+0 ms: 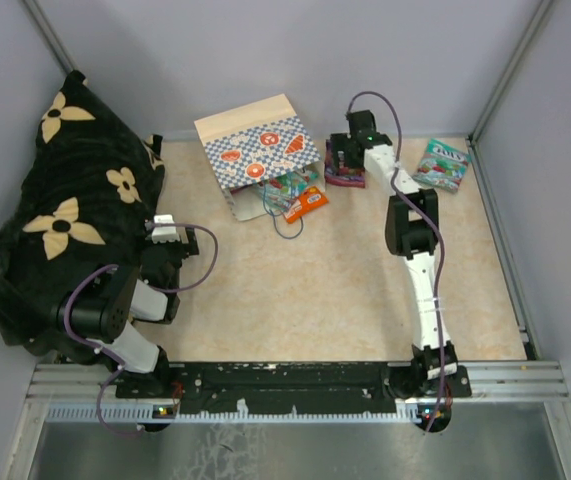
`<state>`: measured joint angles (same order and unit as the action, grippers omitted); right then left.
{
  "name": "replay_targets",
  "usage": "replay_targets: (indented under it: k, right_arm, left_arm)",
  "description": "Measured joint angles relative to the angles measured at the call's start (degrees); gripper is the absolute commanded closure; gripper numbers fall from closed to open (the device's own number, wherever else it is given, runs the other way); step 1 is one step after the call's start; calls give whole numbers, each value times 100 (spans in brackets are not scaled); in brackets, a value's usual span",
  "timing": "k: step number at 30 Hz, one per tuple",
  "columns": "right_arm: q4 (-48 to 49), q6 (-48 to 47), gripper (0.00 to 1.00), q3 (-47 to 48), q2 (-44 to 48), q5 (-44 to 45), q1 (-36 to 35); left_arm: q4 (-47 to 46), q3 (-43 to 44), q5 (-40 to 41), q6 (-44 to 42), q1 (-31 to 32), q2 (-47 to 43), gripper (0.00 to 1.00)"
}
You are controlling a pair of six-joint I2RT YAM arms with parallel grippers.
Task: Take the snacks out of the paper bag
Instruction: Adjust the snack at the center of the board, then take out the snack from the paper bag.
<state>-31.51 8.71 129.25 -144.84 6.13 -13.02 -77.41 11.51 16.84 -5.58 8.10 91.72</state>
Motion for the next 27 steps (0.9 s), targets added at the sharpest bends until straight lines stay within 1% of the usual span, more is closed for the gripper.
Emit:
replay_targets:
  k: [2,4,6,8,9,11,14,16,18,20,21,23,24,25,27]
  right_arm:
    - [-389,-310,1,780,-402,-50,7]
    - [-599,-577,1,1128,-573,-90,13]
    - [-605,-769,1,1139,-579,-164,15]
    - [-437,-866,1,931,-476,-282,17]
    - [-280,-861,1,675,-337,-339,17]
    - [94,-739,1,-170,162,-439,37]
    - [955,-146,1,-1967,1360,-424,44]
    - [1827,470,2,-3314,2389,-356,44]
    - [2730,1193,4,-4677,3543,-348,39]
    - [3936,1982,8,-5987,4662,-450,-7]
    - [4446,2328,9,-6485,5062,-476,-39]
    - [5466,3008,13,-7287,5530,-490,-214]
    - [5914,3324,16,-7587,5578,-483,-363]
    - [6415,3713,17,-7925,5521,-483,-581]
    - [7086,4336,21,-8397,5213,-444,-938]
  left_arm:
    - [0,0,0,0,0,0,0]
    - [0,0,0,0,0,2,0]
    - [0,0,0,0,0,0,0]
    - [0,0,0,0,0,2,0]
    - [0,0,0,0,0,0,0]
    - [0,0,0,0,0,2,0]
    - [0,0,0,0,0,0,0]
    - [0,0,0,0,0,0,0]
    - [0,0,0,-2,0,2,0]
    - [0,2,0,0,0,2,0]
    - [0,2,0,0,0,0,0]
    - [0,2,0,0,0,2,0]
    - [0,2,0,0,0,0,0]
    - [0,2,0,0,0,0,0]
    - [0,2,0,0,0,0,0]
